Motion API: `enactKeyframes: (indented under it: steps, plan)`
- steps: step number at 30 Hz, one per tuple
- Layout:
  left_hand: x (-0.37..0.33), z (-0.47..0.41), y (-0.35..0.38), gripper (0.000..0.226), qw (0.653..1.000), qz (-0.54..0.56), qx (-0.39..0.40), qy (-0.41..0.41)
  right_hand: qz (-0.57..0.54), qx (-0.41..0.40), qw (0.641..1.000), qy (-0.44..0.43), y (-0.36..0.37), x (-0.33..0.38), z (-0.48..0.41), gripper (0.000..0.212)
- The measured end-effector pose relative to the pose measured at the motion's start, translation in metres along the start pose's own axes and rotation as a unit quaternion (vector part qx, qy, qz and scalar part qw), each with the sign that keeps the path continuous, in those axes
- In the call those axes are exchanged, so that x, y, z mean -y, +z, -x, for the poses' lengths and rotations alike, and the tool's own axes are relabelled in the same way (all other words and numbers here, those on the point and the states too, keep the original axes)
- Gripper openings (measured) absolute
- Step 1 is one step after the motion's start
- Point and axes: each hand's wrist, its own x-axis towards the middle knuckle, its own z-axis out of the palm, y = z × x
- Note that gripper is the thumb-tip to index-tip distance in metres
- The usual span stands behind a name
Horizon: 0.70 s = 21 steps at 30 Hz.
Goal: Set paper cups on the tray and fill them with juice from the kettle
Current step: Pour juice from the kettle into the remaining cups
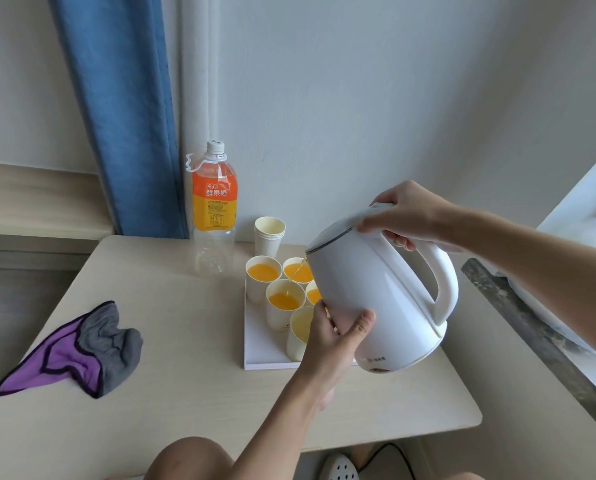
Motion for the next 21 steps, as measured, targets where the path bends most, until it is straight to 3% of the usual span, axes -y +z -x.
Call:
enactKeyframes:
  steps: [21]
  plan:
    - [0.0013,0.0012,-0.0018,0.069,1.000,0.000,0.007,-0.012,0.018,-0.004,1.000,0.001,0.0020,-0.0003,0.0020,0.024]
